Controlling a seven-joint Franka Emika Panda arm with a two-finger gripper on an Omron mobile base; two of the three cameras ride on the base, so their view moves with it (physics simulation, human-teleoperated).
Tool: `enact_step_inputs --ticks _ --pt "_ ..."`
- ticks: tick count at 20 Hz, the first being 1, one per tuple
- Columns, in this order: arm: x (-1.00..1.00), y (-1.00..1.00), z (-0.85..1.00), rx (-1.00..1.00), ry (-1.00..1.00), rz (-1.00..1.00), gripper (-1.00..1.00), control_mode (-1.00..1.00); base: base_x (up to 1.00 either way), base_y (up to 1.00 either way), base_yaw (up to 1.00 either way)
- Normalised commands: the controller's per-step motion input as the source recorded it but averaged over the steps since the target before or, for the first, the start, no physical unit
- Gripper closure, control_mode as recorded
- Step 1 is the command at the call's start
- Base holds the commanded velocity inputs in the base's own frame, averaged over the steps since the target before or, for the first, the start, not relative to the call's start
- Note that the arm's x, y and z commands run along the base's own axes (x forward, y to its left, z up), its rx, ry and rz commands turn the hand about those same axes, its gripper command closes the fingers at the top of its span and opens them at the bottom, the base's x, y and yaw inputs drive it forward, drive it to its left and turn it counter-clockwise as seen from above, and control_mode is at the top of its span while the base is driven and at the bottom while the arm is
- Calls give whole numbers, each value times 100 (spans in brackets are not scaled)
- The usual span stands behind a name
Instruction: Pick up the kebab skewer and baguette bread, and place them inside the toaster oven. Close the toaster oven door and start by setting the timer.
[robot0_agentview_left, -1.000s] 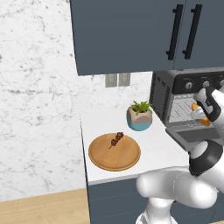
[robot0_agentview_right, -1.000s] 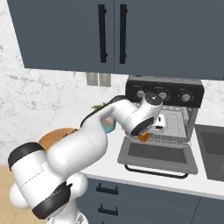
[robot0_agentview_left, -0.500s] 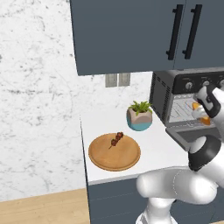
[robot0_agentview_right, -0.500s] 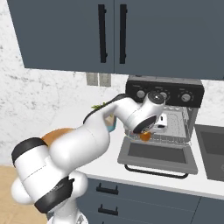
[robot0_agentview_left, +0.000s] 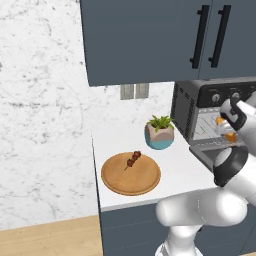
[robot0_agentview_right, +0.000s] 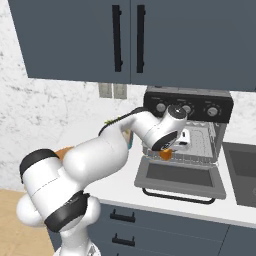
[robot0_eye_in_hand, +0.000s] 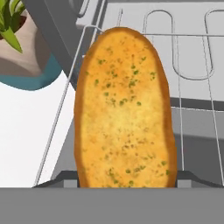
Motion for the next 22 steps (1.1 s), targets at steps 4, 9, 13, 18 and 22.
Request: enact_step_inputs --ticks 4,9,13,18,22 --pt "4 0 -28 0 0 0 100 -100 0 0 0" --pt "1 0 -21 0 0 0 100 -100 0 0 0" --pt "0 0 -12 0 0 0 100 -100 0 0 0" --pt "0 0 -2 0 0 0 100 -100 0 0 0" --pt "0 4 -20 0 0 0 100 -100 0 0 0"
